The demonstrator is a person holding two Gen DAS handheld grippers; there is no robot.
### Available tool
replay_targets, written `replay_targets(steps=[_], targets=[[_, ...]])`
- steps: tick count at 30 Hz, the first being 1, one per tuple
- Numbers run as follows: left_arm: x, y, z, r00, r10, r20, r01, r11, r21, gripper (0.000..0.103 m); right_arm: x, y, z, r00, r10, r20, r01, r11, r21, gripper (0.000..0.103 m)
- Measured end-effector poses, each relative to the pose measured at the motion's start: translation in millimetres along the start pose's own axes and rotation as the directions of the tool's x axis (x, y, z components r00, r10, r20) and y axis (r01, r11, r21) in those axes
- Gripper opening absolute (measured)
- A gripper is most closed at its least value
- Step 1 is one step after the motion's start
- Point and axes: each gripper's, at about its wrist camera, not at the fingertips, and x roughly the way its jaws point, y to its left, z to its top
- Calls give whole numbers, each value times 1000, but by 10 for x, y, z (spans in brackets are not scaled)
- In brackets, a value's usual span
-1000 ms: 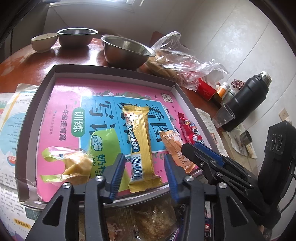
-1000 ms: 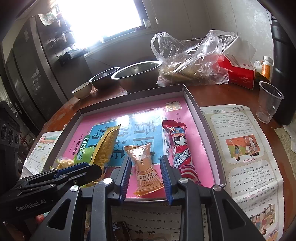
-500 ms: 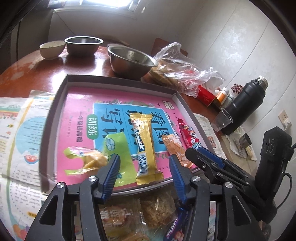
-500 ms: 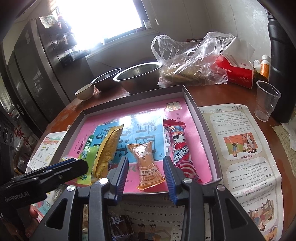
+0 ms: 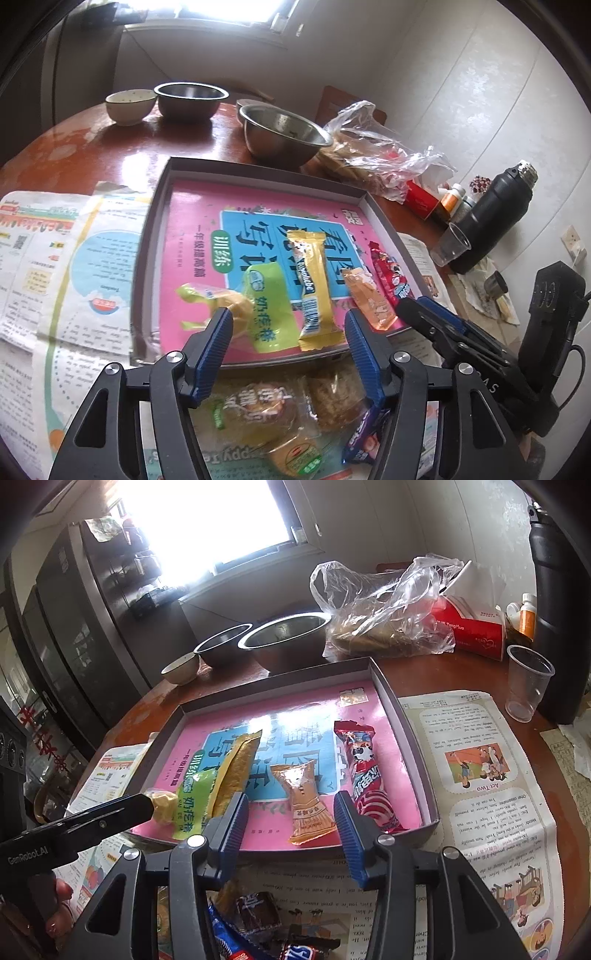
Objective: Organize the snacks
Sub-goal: 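Release the yellow bar in the tray with the left gripper while the right gripper releases the orange packet, then move both open grippers back toward the loose snacks on the newspaper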
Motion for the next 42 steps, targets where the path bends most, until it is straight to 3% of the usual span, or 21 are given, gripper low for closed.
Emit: replay_targets(steps=[24, 42], targets=[[-207, 44, -153, 999, 32, 2, -32, 1000, -1, 67, -240, 75, -164, 1000, 28, 6, -27, 999, -24, 50], [-336, 22, -265, 998, 66, -7, -66, 998, 11, 69, -479, 224, -335, 997, 70, 31, -67, 992, -107, 65]])
